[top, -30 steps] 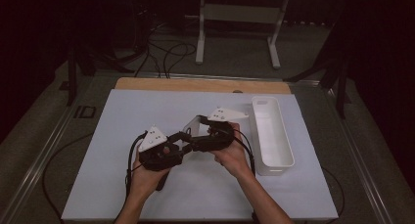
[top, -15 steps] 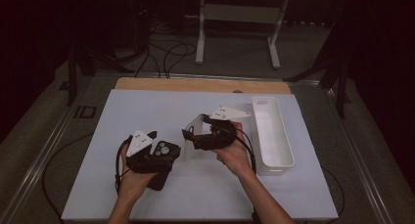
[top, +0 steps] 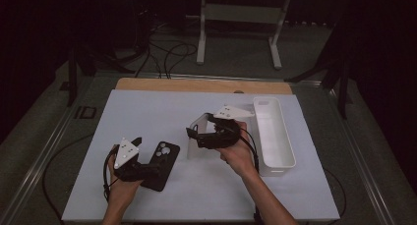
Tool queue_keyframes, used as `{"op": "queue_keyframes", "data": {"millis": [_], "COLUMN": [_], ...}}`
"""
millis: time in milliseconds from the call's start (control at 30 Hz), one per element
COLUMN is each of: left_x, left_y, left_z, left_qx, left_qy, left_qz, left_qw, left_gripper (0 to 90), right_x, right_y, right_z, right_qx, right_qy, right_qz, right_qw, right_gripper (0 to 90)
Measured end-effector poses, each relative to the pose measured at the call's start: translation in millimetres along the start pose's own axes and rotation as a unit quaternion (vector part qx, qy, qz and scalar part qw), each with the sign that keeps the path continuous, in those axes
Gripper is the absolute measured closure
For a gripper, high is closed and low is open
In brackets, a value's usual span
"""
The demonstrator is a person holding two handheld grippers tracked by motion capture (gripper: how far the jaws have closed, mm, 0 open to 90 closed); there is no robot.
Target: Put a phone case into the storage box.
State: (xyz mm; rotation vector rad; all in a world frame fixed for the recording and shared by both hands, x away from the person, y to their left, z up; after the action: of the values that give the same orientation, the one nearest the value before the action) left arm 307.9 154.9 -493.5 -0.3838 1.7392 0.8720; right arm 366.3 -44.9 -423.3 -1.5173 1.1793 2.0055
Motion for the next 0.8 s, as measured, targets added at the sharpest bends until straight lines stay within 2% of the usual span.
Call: {"op": "queue_keyframes", "data": {"millis": [33,100,133,233,300,500,800], "left_x": [5.0,7.3,11.9,14.4,17.4,22.8,25.3], "left_y": [2.4,3.4,4.1,4.7,6.6,8.9,10.2], "left_z": [3.5,4.6,7.2,9.1,12.5,20.1,24.4], "left_qx": [-0.012,-0.013,-0.024,-0.031,-0.037,-0.043,-0.056], "left_qy": [0.003,0.004,0.003,0.001,0.007,0.026,0.023], "left_qz": [0.0,0.0,0.004,0.006,0.003,0.0,0.005], "left_qw": [0.9999,0.9999,0.9997,0.9995,0.9993,0.9987,0.9982], "left_gripper": [0.2,0.2,0.2,0.2,0.2,0.2,0.2], "right_x": [-0.7,-0.8,-1.1,-1.7,-2.5,-5.4,-16.9], "right_y": [0.0,0.1,0.4,0.1,-0.3,-0.9,0.3], "right_z": [-1.4,-1.9,-3.8,-7.7,-10.0,-14.7,-23.9], "right_qx": [0.002,0.003,0.008,0.013,0.014,0.025,0.048], "right_qy": [-0.002,-0.002,-0.004,-0.02,-0.028,-0.025,-0.017], "right_qz": [-0.003,-0.003,-0.002,-0.002,-0.004,-0.004,-0.016], "right_qw": [1.0,1.0,1.0,0.9997,0.9995,0.9994,0.9986], "right_gripper": [16.7,16.7,16.7,16.7,16.7,16.6,16.6]}}
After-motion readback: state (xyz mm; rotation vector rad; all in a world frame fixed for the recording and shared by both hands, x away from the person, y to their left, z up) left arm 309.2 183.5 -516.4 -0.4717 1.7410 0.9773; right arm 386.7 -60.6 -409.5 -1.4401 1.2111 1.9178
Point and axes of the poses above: each handheld gripper's, and its own axes: y roughly backward along the jaws, x roughly out of its underside, z roughly to its left, the point moved 7 cm from there along -y, roughly forward along the jaws, and after that the axes turned 14 degrees about x, right-handed, at the moved point
